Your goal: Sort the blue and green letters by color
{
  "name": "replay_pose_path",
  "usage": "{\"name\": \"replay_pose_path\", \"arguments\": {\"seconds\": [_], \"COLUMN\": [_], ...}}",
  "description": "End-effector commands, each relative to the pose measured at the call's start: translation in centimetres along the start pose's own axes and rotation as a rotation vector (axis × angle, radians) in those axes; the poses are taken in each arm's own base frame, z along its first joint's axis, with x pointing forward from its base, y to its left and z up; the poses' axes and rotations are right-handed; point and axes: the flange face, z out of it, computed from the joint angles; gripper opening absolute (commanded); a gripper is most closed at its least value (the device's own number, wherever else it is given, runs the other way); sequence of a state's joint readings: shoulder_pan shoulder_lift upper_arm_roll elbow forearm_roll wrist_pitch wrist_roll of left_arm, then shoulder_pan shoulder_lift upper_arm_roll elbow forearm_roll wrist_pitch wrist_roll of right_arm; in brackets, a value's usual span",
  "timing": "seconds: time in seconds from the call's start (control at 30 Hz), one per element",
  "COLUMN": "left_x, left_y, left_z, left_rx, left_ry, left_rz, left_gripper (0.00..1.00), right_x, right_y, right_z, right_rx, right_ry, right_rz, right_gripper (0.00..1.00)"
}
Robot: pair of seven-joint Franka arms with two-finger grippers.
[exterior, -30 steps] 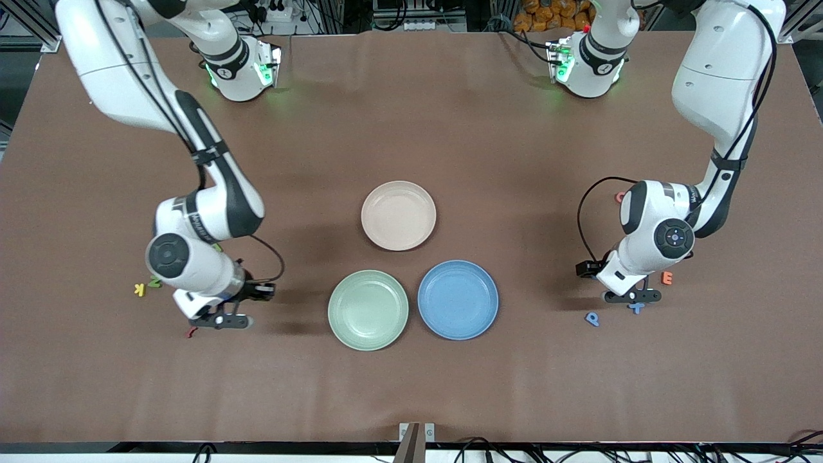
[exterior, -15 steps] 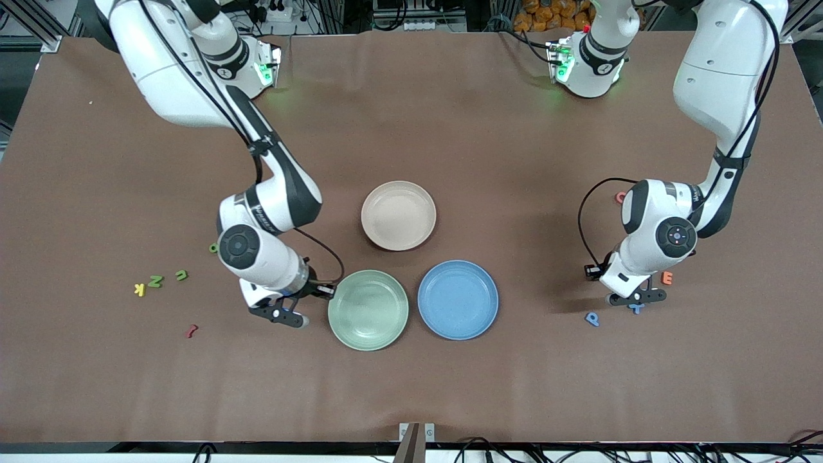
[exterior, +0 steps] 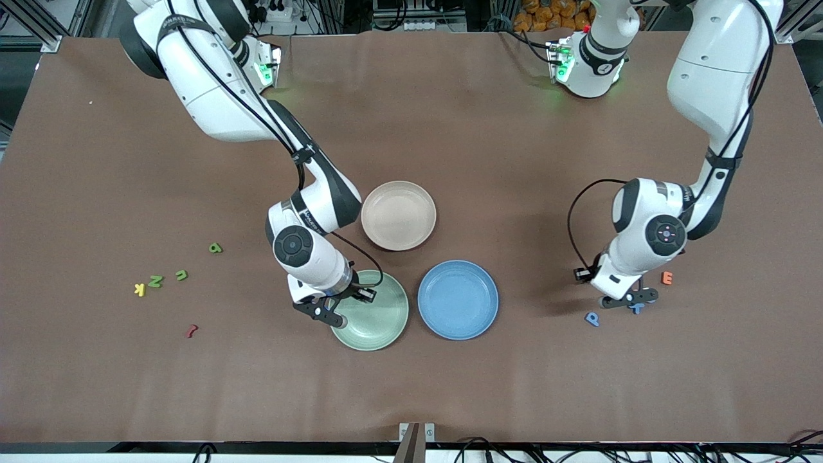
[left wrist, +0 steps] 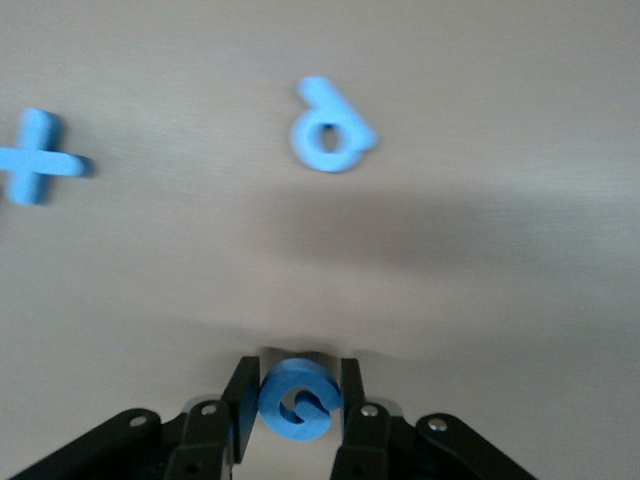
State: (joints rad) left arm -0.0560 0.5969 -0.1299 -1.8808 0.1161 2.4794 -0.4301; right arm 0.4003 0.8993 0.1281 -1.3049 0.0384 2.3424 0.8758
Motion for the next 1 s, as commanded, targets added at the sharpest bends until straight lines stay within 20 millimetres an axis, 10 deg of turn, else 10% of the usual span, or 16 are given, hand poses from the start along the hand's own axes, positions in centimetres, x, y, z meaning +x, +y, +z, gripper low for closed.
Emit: {"name": "replay_pose_path", "arguments": {"seconds": [0.0, 0.23, 0.6, 0.97], "left_x": [-2.0, -4.1, -7.9, -7.1], "left_y": [5.7, 14.2, 24.5, 28.1], "left_z": [-3.5, -6.6, -4.5, -2.4], "left_rx": [-0.008, -0.020, -0.050, -0.087], "left_ry": [0.025, 0.030, 0.032, 0.055], "left_rz": [-0.075, -0.165, -0.266, -0.345], "left_gripper": [0.00, 0.00, 0.00, 0.00], "right_x": [1.0, 1.8, 4.0, 5.1], "right_y": [-0.4, 0.3, 7.5, 17.9], "right_z": [-1.2, -3.9, -11.3, -13.3], "right_rx": [0.017, -0.026, -0.197, -0.207], "right_ry": [0.001, -0.015, -0.077, -0.078], "right_rz": [0.030, 0.024, -0.133, -0.245], "right_gripper": [1.00, 1.00, 1.00, 1.00]}}
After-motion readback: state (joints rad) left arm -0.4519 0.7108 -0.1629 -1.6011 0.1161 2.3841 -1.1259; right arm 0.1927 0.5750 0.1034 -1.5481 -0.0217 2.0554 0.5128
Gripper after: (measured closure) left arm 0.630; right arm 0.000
